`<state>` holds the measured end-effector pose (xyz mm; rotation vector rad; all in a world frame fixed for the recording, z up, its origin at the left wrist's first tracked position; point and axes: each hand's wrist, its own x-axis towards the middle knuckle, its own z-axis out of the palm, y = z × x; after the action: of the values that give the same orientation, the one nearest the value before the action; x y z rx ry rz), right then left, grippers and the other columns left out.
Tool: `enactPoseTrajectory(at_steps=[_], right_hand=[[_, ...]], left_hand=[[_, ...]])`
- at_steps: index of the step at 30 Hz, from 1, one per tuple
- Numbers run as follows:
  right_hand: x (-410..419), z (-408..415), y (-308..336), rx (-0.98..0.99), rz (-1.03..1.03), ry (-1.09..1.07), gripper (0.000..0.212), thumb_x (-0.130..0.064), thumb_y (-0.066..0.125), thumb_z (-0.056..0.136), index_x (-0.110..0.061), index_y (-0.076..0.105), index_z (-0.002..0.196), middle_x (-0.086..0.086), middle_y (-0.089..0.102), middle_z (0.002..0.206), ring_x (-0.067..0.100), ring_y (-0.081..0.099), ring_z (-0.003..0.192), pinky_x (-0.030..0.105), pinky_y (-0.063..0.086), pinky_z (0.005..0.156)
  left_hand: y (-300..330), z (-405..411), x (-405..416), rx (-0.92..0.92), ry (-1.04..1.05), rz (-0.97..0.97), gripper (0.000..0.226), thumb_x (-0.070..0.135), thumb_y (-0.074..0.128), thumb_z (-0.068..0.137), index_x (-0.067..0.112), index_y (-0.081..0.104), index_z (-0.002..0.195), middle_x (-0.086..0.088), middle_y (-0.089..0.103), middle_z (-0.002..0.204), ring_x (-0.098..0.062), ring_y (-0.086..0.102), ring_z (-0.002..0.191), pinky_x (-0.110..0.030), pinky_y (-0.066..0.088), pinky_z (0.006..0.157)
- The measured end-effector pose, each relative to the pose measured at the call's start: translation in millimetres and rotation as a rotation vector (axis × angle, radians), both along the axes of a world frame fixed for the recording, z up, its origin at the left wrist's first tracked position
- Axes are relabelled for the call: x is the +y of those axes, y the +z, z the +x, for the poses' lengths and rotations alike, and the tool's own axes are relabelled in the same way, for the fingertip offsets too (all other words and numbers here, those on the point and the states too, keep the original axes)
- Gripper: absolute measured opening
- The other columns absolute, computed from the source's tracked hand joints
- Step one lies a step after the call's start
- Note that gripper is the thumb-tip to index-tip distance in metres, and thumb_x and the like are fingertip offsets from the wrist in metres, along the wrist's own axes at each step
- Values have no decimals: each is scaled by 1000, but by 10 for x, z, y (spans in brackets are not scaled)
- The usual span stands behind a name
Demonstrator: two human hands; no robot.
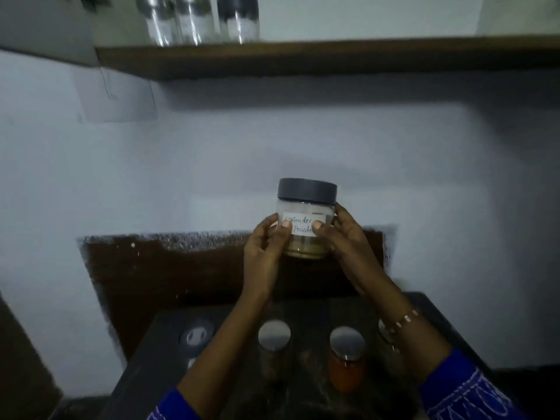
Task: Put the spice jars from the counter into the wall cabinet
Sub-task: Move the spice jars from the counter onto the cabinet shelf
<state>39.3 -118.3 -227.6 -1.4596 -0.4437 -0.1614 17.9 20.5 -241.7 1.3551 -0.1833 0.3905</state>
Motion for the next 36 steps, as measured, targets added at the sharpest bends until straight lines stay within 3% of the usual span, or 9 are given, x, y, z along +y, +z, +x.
enactPoseTrajectory(at_steps=[4, 8, 14, 17, 21, 25, 29, 32, 36], right_hand=[[53, 163, 824, -238, -2, -49, 62, -23, 62, 84, -17, 36, 139, 9, 56, 130, 21, 60, 111, 28, 56, 85], [112, 228, 1563, -429, 89, -103, 52, -13, 61, 87, -17, 35, 132, 8, 58, 124, 14, 62, 100, 14, 56, 71], [252, 563, 2473, -540, 114, -191, 45, -25, 68, 82, -19, 41, 118, 11, 62, 119, 25, 65, 99, 36, 54, 82], [290, 815, 2784, -592, 67, -236, 49, -26, 66, 84, -15, 43, 126, 7, 61, 114, 16, 64, 90, 26, 53, 76], [298, 1167, 2959, -619, -61, -281, 48, -25, 62, 86, -13, 45, 129, 3, 57, 106, 15, 58, 93, 15, 46, 70], [223, 1551, 2962, -558, -191, -282, 49, -25, 64, 86, -10, 46, 129, 7, 60, 105, 22, 61, 98, 24, 49, 77], [159, 1815, 2984, -488, -332, -323, 55, -36, 61, 86, -9, 37, 128, 8, 60, 114, 23, 59, 102, 34, 48, 87], [158, 1957, 3061, -453, -477, -401, 41, -35, 61, 87, -10, 36, 108, 7, 50, 107, 23, 52, 97, 35, 48, 83], [218, 2137, 3167, -410, -779, -529, 36, -16, 62, 85, -16, 34, 63, 1, 42, 67, 20, 46, 71, 19, 29, 49]], left_hand=[[826, 206, 32, -244, 83, 130, 32, 23, 49, 92, 15, 53, 122, 0, 64, 108, -4, 67, 90, -17, 56, 71], [1577, 351, 65, -432, 204, 207, 42, 33, 51, 92, 11, 54, 127, -8, 60, 124, -18, 60, 111, -29, 52, 92], [2520, 649, 96, -613, 299, 259, 35, 27, 46, 96, 8, 55, 125, -2, 63, 116, -6, 60, 95, -4, 47, 74], [2840, 848, 110, -623, 411, 378, 35, 25, 43, 97, 7, 50, 127, 1, 60, 111, -6, 54, 92, 0, 42, 66], [3022, 1196, 143, -580, 485, 596, 33, 22, 38, 99, 0, 52, 120, -16, 62, 115, -20, 57, 95, -21, 39, 66], [3025, 1508, 215, -448, 491, 835, 31, 21, 41, 98, 1, 52, 120, -17, 63, 115, -28, 58, 104, -23, 34, 75], [3040, 1730, 236, -406, 484, 845, 45, 22, 48, 95, 6, 34, 135, -13, 64, 110, -25, 57, 104, -27, 37, 78], [3039, 1942, 251, -356, 572, 901, 43, 24, 54, 91, 8, 39, 129, -13, 66, 112, -28, 58, 108, -30, 38, 80], [3134, 2121, 239, -241, 630, 1066, 41, 11, 53, 87, 8, 46, 128, -14, 58, 127, -29, 53, 116, -33, 41, 90]])
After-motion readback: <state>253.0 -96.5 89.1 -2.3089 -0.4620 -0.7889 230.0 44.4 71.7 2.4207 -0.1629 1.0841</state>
